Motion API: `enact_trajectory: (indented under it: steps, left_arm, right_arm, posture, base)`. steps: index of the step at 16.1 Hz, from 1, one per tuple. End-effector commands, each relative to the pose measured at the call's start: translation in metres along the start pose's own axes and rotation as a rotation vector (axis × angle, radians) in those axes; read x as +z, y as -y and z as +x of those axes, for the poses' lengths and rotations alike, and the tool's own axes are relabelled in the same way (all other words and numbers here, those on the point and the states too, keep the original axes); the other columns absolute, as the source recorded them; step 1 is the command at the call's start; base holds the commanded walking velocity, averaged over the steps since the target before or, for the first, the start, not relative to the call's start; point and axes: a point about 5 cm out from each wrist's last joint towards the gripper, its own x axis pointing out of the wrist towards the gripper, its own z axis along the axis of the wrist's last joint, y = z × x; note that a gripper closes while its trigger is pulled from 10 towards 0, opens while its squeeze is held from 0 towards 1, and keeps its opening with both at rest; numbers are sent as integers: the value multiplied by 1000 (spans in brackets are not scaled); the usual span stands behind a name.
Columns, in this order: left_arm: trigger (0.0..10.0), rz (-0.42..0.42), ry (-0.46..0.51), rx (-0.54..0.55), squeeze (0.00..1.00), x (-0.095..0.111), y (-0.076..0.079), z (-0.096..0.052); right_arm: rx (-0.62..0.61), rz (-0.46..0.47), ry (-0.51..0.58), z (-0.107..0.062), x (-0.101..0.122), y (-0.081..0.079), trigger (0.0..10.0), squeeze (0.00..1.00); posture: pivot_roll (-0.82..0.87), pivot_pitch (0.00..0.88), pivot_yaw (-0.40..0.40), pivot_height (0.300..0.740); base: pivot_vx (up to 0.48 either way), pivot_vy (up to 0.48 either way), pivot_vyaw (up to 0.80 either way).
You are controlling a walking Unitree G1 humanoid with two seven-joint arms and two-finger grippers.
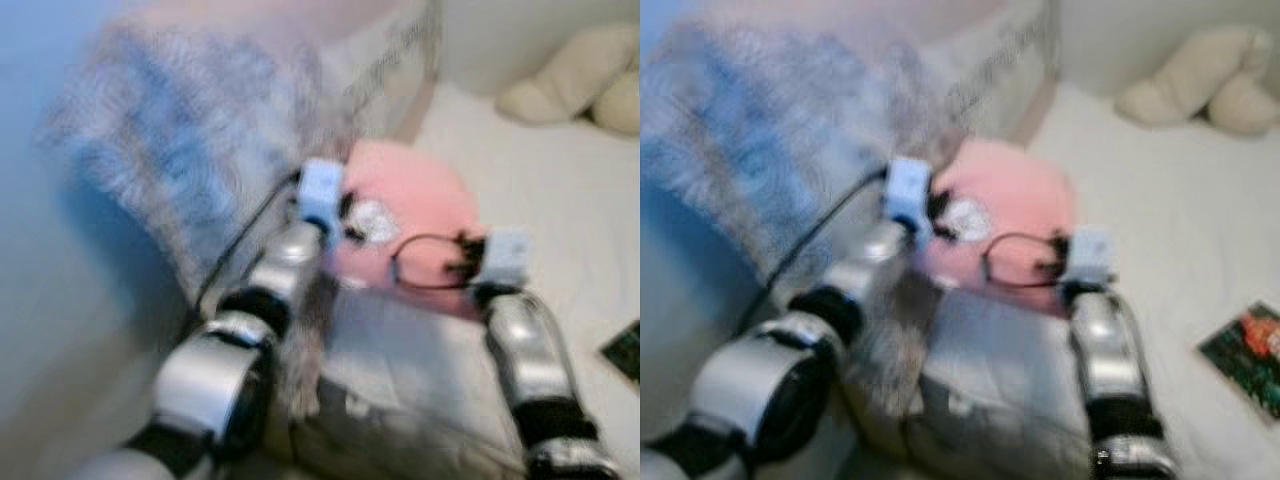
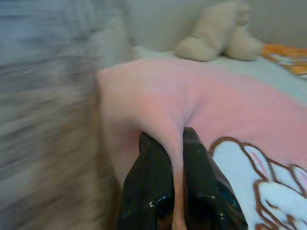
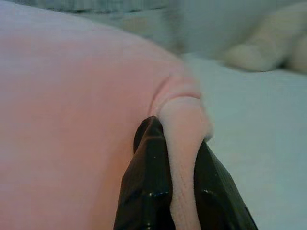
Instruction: Clean up the room
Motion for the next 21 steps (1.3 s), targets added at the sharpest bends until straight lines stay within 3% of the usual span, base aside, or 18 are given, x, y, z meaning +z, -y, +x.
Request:
enact_trajectory:
  steps: [1,2,4,6,8,10,13,17,21]
  left_arm:
    - [10000,-34,48,63,0,20,-9,3]
    - [10000,-32,43,68,0,21,-7,4]
    - [10000,59,29,119,0,18,-4,5]
    - [10000,121,-23,177,0,0,-12,0]
    - [10000,99,-81,209,0,-15,-21,-6]
    - [10000,130,-96,212,0,-17,-26,-8]
    - [10000,122,-33,248,0,7,-38,-5]
    - [10000,237,50,195,0,38,-36,2]
    - [10000,238,107,136,0,55,-24,7]
  right_arm:
    - [-80,-19,22,11,14,19,10000,0]
    - [-71,-31,5,15,14,20,10000,0]
    - [-2,-35,-95,24,3,9,10000,0]
    - [43,58,-233,24,-18,-12,10000,0]
    - [53,76,-287,24,-25,-28,10000,0]
    - [51,111,-301,26,-25,-36,10000,0]
    - [63,134,-264,35,-9,-48,10000,0]
    - [90,223,-252,38,-2,-68,10000,0]
    - [85,178,-165,45,16,-71,10000,0]
  posture:
    - [113,41,27,740]
    - [100,72,31,740]
    - [69,149,34,740]
    - [9,300,0,740]
    - [-14,354,-27,740]
    - [-17,370,-39,740]
    - [-7,363,-54,740]
    - [-3,353,-54,740]
    - [3,356,-57,740]
  base:
    - [0,0,0]
    - [0,0,0]
    - [0,0,0]
    - [0,0,0]
    - [0,0,0]
    - [0,0,0]
    - [0,0,0]
    - [0,0,0]
    - [0,0,0]
